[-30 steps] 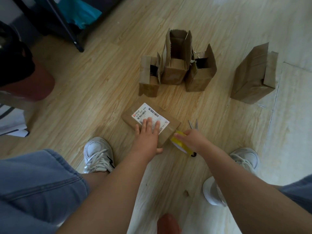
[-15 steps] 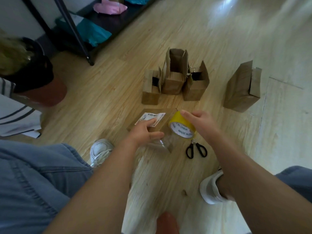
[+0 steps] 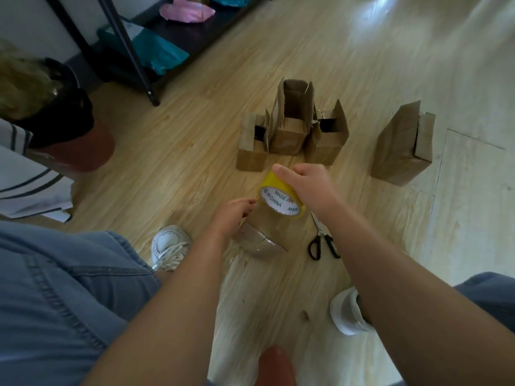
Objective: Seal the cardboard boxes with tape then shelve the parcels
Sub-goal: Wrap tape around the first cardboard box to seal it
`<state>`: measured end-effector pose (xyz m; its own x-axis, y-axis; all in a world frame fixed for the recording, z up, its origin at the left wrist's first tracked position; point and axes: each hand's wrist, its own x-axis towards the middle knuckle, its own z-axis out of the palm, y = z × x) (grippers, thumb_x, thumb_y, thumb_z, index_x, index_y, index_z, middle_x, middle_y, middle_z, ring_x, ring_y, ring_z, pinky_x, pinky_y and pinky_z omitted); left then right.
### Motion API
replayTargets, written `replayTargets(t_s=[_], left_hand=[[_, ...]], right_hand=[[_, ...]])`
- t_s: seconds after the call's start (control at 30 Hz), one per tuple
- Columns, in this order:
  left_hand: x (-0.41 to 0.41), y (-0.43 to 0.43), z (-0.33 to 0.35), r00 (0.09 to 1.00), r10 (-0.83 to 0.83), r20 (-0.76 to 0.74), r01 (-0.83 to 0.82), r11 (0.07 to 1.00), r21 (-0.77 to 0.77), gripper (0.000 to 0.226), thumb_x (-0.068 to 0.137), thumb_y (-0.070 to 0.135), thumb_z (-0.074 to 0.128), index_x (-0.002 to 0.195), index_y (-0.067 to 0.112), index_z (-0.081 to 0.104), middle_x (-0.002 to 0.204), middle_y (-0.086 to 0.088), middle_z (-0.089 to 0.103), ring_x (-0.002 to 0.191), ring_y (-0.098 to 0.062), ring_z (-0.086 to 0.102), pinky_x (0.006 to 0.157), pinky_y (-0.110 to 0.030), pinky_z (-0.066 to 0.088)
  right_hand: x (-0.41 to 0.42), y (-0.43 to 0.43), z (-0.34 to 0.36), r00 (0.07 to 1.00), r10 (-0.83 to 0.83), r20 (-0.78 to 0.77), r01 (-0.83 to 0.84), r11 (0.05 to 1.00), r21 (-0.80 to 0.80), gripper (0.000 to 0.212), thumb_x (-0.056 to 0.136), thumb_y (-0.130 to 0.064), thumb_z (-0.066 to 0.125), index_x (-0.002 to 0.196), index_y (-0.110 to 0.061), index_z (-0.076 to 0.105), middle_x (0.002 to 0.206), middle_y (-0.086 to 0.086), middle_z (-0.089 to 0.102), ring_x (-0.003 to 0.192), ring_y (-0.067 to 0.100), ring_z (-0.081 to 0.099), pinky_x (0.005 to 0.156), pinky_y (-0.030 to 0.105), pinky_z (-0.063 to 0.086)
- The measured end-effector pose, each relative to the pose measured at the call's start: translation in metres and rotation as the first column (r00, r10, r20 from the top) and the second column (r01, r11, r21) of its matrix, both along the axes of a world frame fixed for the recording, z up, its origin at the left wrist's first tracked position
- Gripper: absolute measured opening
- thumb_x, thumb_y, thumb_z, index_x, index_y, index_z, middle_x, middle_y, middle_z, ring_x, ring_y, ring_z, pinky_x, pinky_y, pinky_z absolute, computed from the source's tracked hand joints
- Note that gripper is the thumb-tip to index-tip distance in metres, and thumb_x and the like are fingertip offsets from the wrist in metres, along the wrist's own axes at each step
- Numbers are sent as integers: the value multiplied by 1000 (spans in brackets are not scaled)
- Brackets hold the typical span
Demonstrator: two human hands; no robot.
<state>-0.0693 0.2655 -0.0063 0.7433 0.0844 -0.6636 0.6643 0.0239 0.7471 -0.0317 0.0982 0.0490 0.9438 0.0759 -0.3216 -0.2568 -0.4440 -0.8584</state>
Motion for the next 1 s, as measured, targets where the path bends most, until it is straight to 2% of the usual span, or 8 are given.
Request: replayTargets(t_s=[0.17, 0.27, 0.37, 0.47, 0.67, 0.77, 0.87, 1.0], left_hand=[[4, 0, 8, 984, -165, 64, 164, 986, 24, 37, 92, 13, 63, 129, 19, 63, 109, -1, 71, 85, -8, 67, 60, -14, 50], [1, -3, 8, 974, -210, 86, 209, 978, 21, 43, 95, 15, 63, 137, 19, 53, 117, -1, 67, 84, -7, 67, 57, -12, 49], [-2, -3, 4, 968, -240, 79, 241, 971, -1, 55, 92, 12, 68, 141, 21, 45, 124, 0, 62, 84, -2, 63, 55, -8, 48], [-5, -3, 1, 983, -166, 79, 167, 986, -7, 47, 93, 6, 64, 135, 21, 49, 105, 3, 62, 70, 4, 60, 49, -5, 43], [-5, -1, -3, 993, -43, 107, 43, 999, 2, 48, 92, 0, 64, 137, 12, 51, 87, 3, 61, 50, 8, 58, 47, -7, 41], [-4, 4, -5, 994, -26, 102, 24, 1000, 18, 44, 92, 7, 66, 133, 14, 53, 88, 6, 62, 58, 5, 59, 48, -8, 43], [-4, 8, -6, 996, 34, 88, -33, 999, -13, 40, 92, 8, 66, 128, 21, 52, 91, 9, 60, 73, -2, 59, 53, -10, 48], [-2, 7, -6, 996, 38, 81, -38, 999, -2, 46, 91, 9, 68, 134, 19, 53, 97, 7, 62, 78, -3, 59, 62, -18, 48]], right_hand=[[7, -2, 2, 997, -74, 25, 73, 997, 10, 48, 90, -52, 66, 64, -21, 42, 55, -5, 35, 49, 10, 32, 57, 30, 32], [7, -5, 4, 999, -42, 11, 42, 999, -3, 53, 89, -58, 64, 76, -6, 59, 62, 3, 47, 55, 13, 43, 60, 31, 38], [4, -3, 7, 998, -27, -59, 27, 1000, -5, 65, 89, -62, 61, 111, -2, 70, 89, 10, 73, 84, 22, 68, 89, 38, 54], [0, 2, 4, 992, 49, -117, -43, 998, 47, 52, 87, -62, 64, 104, -14, 75, 95, 6, 75, 97, 20, 69, 102, 43, 50], [1, 17, 2, 993, 30, -114, -26, 999, 32, 63, 87, -56, 67, 92, 7, 69, 80, 20, 65, 72, 19, 58, 74, 34, 47], [5, 20, 5, 990, 44, -131, -57, 994, -96, 50, 88, -52, 68, 68, -8, 55, 64, 10, 45, 56, 15, 46, 60, 28, 36], [6, 18, 6, 987, 13, -158, -50, 971, -233, 59, 87, -50, 70, 55, -18, 31, 46, -3, 30, 39, 9, 30, 48, 26, 26], [0, 5, 3, 985, -45, -167, -23, 922, -387, 58, 86, -47, 70, 51, -16, 34, 30, -10, 28, 31, 6, 29, 44, 25, 26]])
